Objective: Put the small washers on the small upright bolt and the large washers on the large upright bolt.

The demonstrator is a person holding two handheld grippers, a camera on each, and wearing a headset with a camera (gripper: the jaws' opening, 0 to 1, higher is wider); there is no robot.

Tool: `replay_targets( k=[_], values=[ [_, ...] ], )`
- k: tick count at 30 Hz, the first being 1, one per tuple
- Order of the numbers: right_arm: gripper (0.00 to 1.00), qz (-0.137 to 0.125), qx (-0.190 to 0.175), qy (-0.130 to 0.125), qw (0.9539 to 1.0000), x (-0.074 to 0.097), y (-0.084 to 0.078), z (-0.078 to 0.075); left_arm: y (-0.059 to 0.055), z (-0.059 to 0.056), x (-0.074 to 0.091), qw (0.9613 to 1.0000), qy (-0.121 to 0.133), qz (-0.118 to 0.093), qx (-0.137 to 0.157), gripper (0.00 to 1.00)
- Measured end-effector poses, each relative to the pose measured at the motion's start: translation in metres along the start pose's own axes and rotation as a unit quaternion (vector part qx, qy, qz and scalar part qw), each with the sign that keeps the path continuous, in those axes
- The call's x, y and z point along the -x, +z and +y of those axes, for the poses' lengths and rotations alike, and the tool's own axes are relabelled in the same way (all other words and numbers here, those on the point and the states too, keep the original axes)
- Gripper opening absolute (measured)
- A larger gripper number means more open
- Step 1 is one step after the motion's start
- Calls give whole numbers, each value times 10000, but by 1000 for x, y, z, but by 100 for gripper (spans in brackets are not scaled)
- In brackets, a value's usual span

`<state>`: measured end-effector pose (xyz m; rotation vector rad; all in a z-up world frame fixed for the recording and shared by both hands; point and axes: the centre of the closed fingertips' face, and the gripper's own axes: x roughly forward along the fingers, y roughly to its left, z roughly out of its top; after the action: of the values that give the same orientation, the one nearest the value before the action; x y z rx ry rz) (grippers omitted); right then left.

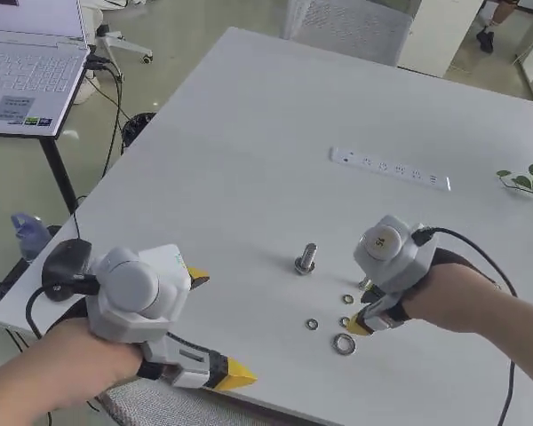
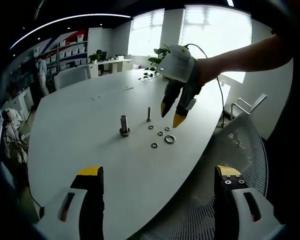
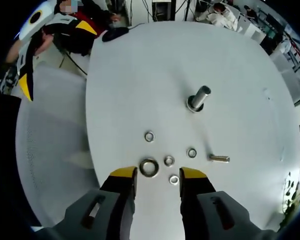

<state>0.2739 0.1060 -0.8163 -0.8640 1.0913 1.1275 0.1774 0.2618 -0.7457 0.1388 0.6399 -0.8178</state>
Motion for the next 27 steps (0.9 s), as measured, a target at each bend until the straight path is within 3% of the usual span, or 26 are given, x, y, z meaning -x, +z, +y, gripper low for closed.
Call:
replay_targets(
  k=[13,21,27],
  values=[
    [35,8,-189,-4,9998,-18,-10,11,-3,5,-9,10000,12,-19,-50,93],
    [35,-4,-201,-105,9997,-27,-12,11,1,7,-12,10000,1,-64,-37,93],
    [35,53,-328,-35,9994,-38,-19,13,-1,13,-14,10000,37,-56,8,92]
  ],
)
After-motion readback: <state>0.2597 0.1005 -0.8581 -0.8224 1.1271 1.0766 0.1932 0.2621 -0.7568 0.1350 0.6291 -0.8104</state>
